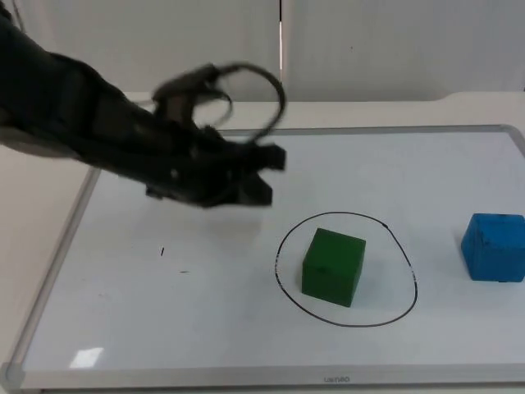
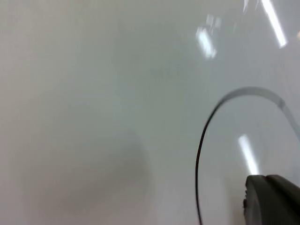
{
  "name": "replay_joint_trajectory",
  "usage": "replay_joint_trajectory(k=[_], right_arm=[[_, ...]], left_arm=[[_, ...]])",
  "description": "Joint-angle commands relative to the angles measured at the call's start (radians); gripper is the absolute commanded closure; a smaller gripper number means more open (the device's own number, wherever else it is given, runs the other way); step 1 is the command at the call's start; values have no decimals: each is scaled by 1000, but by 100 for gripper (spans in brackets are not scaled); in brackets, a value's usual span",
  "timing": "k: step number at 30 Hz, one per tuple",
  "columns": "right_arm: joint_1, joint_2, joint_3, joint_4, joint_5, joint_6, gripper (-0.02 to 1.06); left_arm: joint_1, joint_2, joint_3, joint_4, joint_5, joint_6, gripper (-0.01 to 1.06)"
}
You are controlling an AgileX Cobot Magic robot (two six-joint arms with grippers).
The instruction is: Push the two cubes into the marked area.
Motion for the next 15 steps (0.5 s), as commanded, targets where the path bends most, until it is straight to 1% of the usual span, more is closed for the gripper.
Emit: replay_joint_trajectory(k=[1, 4, 8, 13, 14, 15], right_arm=[[-2, -3, 3, -5, -5, 0, -1], [-2, -3, 3, -5, -5, 0, -1], [-2, -3, 3, -5, -5, 0, -1], [-2, -3, 3, -5, -5, 0, -1], [-2, -3, 3, -5, -5, 0, -1], [-2, -3, 3, -5, -5, 0, -1]], left_arm=[[53, -75, -12, -3, 89, -8, 105], [71, -133, -12, 4, 99, -13, 105], [71, -231, -12, 36, 99, -13, 105], [67, -396, -12, 127, 99, -76, 105], [67, -396, -12, 127, 99, -76, 105], [67, -429, -12, 156, 99, -102, 105]])
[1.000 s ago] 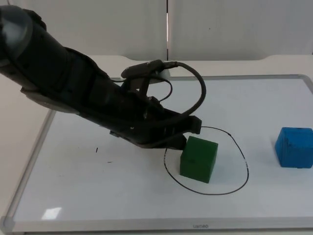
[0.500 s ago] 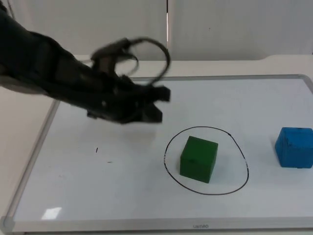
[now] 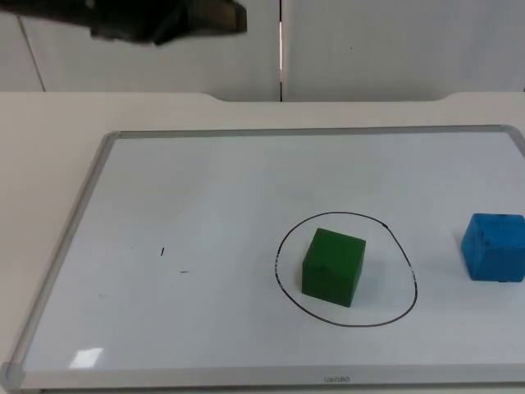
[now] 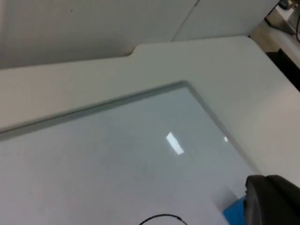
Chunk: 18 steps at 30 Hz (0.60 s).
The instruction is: Push the two cubes into the marked area.
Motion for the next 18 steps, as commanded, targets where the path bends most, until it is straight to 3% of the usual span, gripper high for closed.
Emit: replay_joint_trajectory(k=[1, 10, 18], right_arm=[[-2, -3, 3, -5, -5, 0, -1], [-2, -3, 3, -5, -5, 0, -1], [-2, -3, 3, -5, -5, 0, -1]], left_arm=[[-3, -52, -3, 55, 18, -47, 105], [-3, -276, -3, 295, 38, -278, 105], [-3, -495, -3, 627, 38, -583, 105]])
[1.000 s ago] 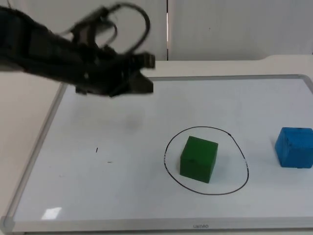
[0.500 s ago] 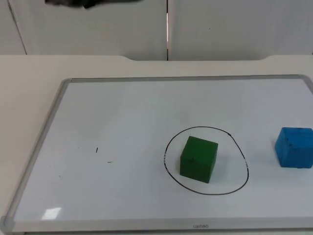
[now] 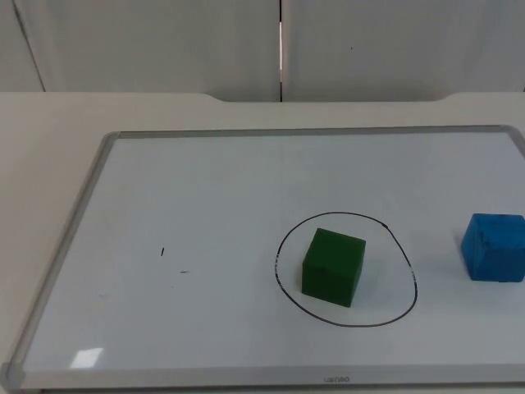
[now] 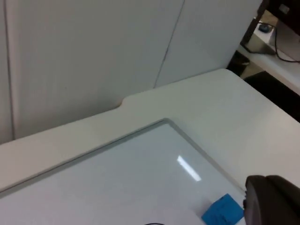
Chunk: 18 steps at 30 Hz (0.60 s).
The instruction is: Push the two cubes into the marked area.
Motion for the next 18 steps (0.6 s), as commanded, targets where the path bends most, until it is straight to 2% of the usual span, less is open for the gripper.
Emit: replay_joint_trajectory(k=[1, 2, 6, 12, 16, 18], right_arm=[[-2, -3, 3, -5, -5, 0, -1], [-2, -3, 3, -5, -5, 0, -1], [-2, -3, 3, -5, -5, 0, -1], [-2, -3, 3, -5, -5, 0, -1], [-2, -3, 3, -5, -5, 0, -1], [-2, -3, 3, -5, -5, 0, -1]], left_arm=[[-3, -79, -3, 167, 12, -140, 105], [-3, -79, -3, 167, 12, -140, 105], [-3, -198, 1, 400, 90, -358, 105], [-3, -319, 73, 489, 96, -423, 105], [-3, -428, 178, 631, 103, -545, 105], [-3, -455, 202, 658, 113, -565, 105]])
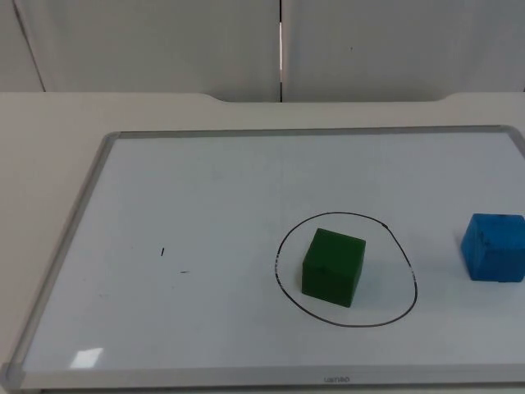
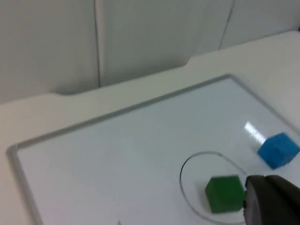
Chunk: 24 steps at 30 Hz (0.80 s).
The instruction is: Push the two cubes into the marked area.
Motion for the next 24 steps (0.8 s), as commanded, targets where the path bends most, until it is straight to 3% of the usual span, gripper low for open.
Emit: replay_joint_trajectory(k=[1, 10, 14, 24], right_arm=[[-2, -3, 3, -5, -5, 0, -1], [-2, -3, 3, -5, -5, 0, -1], [-2, -3, 3, -5, -5, 0, -1], [-2, -3, 3, -5, -5, 0, -1]], left_arm=[[-3, -39, 32, 57, 19, -52, 105], [-3, -190, 98, 163, 191, -112, 105], [-3, -274, 139, 260, 258, -209, 105], [-3, -447, 215, 346, 319, -306, 105]])
